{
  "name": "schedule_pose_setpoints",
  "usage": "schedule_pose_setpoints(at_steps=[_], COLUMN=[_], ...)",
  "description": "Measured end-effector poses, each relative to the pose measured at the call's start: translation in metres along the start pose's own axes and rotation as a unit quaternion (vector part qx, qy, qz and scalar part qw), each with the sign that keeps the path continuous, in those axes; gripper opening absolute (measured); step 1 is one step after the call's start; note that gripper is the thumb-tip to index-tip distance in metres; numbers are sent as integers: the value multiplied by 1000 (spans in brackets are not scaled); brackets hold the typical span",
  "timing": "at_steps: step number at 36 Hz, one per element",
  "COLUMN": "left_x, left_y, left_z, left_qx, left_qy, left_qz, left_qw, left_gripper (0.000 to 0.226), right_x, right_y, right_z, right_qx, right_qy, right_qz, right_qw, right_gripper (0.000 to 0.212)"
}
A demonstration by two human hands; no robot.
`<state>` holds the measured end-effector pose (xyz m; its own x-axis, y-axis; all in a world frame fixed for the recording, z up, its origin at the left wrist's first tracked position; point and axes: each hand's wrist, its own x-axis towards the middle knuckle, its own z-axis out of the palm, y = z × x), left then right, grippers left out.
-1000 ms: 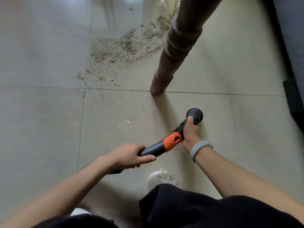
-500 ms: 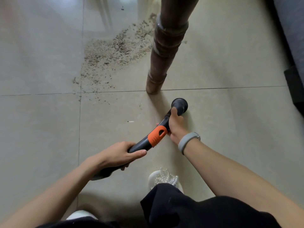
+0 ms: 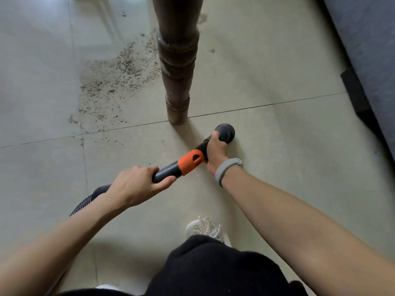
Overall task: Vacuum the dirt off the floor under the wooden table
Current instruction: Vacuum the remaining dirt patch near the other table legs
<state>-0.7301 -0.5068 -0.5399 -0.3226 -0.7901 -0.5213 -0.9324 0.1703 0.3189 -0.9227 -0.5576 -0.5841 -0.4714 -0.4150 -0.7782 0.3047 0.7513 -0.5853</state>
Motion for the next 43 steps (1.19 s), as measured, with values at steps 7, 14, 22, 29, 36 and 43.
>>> schedule_pose_setpoints(at_steps=[7, 14, 22, 29, 36, 43], left_x=[4, 11, 28, 14, 10, 1], left_y=[-21, -9, -10, -12, 5, -22], left_z=[-38, -31, -32, -25, -70, -45], left_qx=[17, 59, 6, 31, -179, -72], left_qy=[8, -39, 19, -48, -7, -158], left_qz=[-16, 68, 42, 106, 154, 68], left_qw=[1000, 995, 999, 993, 972, 982], left_gripper=[49, 50, 51, 50, 53, 51], right_x=[-9, -2, 8, -2, -10, -27], right_y=[-21, 12, -25, 22, -28, 20], right_z=[28, -12, 15, -14, 27, -8], right_qx=[20, 66, 72, 100, 58, 88], right_qy=[-65, 12, -46, 0, -47, -2], right_qz=[36, 72, 15, 44, 16, 81], right_qw=[997, 995, 996, 994, 997, 993], right_gripper=[49, 42, 29, 31, 33, 31])
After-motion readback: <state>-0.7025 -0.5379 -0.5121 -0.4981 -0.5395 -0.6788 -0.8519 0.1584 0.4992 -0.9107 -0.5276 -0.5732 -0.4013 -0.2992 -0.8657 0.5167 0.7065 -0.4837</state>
